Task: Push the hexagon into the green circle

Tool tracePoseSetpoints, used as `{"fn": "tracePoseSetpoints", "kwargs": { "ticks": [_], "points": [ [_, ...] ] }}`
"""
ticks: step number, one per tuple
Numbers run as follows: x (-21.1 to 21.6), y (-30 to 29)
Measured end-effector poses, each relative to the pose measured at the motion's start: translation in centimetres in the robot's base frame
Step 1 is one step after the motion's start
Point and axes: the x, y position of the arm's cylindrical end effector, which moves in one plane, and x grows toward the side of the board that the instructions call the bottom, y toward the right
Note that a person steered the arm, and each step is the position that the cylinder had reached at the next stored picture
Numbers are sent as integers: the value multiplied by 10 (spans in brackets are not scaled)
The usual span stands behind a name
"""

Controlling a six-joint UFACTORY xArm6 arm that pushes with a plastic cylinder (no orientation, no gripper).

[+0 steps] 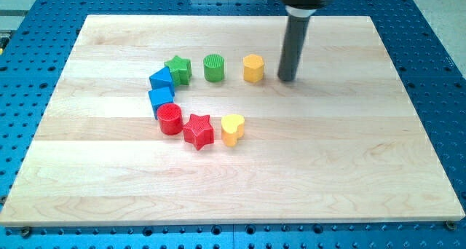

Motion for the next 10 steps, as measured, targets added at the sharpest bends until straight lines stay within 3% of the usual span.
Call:
{"fn": "tracePoseSetpoints", "kwargs": {
  "ticks": [5, 10],
  "points": [
    [-12, -47],
    [-16, -52]
  ]
}}
